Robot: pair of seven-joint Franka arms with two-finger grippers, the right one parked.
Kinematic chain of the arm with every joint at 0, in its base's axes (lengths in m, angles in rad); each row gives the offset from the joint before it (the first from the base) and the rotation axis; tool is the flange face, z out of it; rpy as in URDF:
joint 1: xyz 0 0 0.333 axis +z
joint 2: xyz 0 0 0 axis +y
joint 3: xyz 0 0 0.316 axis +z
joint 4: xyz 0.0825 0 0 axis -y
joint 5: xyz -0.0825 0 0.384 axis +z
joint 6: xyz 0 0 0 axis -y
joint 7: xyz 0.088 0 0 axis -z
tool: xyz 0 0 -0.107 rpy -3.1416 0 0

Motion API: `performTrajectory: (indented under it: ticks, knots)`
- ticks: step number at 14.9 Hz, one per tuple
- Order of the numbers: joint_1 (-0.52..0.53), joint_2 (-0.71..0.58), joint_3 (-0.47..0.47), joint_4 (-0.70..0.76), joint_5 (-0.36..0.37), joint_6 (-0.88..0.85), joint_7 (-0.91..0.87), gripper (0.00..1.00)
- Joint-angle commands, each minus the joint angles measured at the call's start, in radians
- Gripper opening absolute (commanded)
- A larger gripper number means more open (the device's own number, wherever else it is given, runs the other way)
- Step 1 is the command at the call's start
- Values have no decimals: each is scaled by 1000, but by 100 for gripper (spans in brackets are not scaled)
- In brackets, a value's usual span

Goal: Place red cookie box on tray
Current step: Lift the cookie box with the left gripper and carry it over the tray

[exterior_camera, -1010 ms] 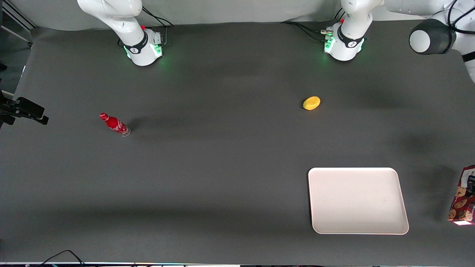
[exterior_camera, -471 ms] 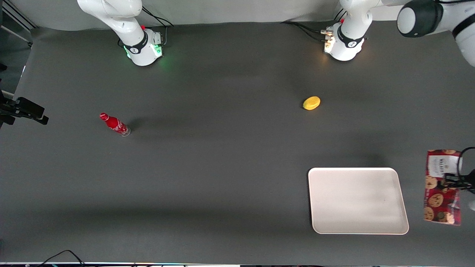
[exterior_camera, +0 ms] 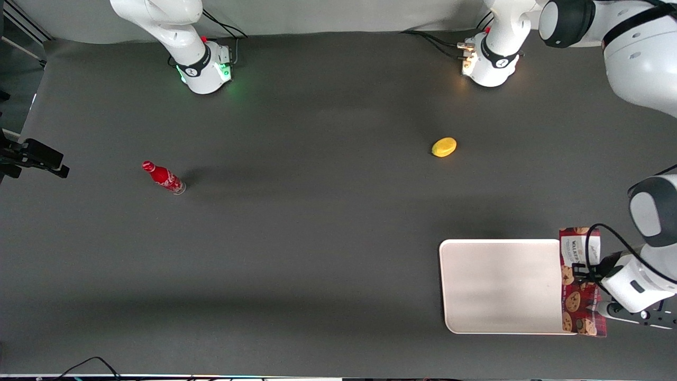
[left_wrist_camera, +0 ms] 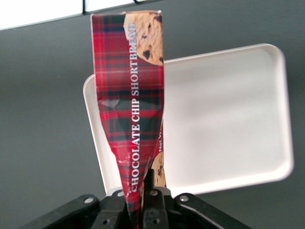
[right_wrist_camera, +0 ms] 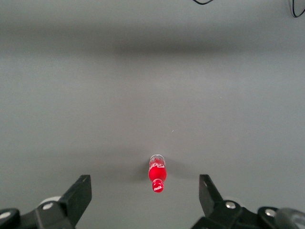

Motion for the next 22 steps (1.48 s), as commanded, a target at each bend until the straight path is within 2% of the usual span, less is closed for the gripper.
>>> performTrajectory:
  ticks: [1,3,7,8,11,16,17,18,19,20,22]
  knots:
    - [17,-16,19,-151,11,170,11,0]
    - [25,-16,20,-209,-1,232,9,0]
    - [45,44,20,-226,-16,338,9,0]
    - [45,54,20,-228,-18,352,9,0]
    - [45,88,20,-235,-87,385,0,0]
    - [45,97,23,-246,-88,395,-6,0]
    - [45,97,23,-246,-88,395,-9,14]
    - [45,99,23,-246,-90,395,-6,50]
    - [47,97,23,-246,-90,395,-1,73]
    - [62,94,22,-248,-91,393,2,100]
    - [73,68,22,-248,-93,361,11,100]
